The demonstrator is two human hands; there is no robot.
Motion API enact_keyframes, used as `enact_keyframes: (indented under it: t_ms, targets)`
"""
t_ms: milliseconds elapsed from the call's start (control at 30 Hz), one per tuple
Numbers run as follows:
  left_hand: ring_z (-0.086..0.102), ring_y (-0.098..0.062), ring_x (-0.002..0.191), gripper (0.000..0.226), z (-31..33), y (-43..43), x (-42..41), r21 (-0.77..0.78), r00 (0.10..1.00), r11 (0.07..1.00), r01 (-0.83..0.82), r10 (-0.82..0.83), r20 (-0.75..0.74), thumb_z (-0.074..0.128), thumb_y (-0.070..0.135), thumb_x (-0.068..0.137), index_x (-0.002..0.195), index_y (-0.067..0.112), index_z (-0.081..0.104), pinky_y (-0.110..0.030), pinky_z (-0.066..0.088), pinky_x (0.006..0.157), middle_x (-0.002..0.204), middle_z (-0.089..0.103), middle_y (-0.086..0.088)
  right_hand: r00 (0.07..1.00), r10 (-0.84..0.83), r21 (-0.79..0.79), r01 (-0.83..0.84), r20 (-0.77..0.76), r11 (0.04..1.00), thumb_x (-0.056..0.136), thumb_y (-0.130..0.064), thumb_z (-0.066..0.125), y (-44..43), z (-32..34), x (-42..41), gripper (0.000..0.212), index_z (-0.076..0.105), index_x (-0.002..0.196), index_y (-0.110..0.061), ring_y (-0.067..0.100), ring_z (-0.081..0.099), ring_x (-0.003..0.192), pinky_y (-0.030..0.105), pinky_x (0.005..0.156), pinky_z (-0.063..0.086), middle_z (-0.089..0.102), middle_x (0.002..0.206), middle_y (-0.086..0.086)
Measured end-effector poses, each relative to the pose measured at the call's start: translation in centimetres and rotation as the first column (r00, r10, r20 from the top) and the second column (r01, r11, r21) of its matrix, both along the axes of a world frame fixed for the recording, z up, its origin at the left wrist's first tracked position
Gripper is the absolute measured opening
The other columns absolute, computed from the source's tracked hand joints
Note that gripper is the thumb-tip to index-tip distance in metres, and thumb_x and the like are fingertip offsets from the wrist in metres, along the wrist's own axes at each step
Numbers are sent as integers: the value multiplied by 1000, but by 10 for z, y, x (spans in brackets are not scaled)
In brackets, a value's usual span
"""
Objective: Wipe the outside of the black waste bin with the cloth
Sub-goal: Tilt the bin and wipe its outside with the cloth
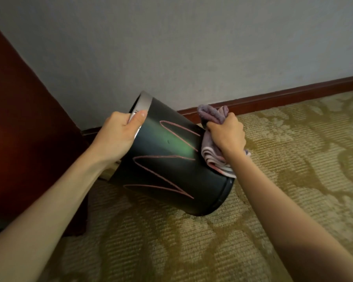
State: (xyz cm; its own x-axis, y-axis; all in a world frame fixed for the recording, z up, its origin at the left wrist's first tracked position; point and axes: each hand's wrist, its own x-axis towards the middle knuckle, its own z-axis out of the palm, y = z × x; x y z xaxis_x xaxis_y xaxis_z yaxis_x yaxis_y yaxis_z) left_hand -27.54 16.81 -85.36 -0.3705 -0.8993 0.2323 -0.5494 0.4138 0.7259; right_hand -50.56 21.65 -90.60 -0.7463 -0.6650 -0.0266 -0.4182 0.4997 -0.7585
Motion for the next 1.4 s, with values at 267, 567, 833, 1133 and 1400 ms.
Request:
enact_keyframes:
  t_ms: [267,567,833,1133,1400]
  targets:
    - [36,-21,52,58,5,-5,-7,-58,997,996,-68,71,39,44,40,95,54,-2,44,-34,27,52,53,37,-8,999,-24,-73,22,-35,997,78,-35,59,19,-3,11,39,49,105,-8,38,55,103,38,77,42,61,111,18]
    - [26,-20,47,54,10,-8,-18,-84,992,992,-96,102,69,44,39,94,48,14,30,-36,21,47,50,25,-3,982,-160,-314,120,-105,942,71,-23,66,57,-9,69,45,50,110,-8,30,47,102,42,85,38,56,111,10]
    - [39,-18,51,65,7,-1,-12,-44,992,991,127,-126,33,41,45,92,61,-11,44,-38,31,52,53,39,-11,995,-86,-318,63,-58,946,70,-34,65,53,-6,48,38,42,95,-15,33,53,96,42,77,45,58,102,9]
    - [34,-2,34,55,7,20,-22,-31,965,965,261,-261,12,45,36,96,43,23,37,-15,23,40,36,40,12,984,-24,-3,25,177,1000,75,-38,64,11,-4,-18,51,53,117,-10,35,58,110,31,75,34,61,122,14]
    - [23,-8,37,55,10,15,-34,-91,982,981,169,-159,100,44,45,92,47,20,24,-24,17,39,38,29,8,981,-164,-191,182,103,965,76,-35,60,45,4,22,36,45,100,-12,36,56,99,42,85,44,61,107,13]
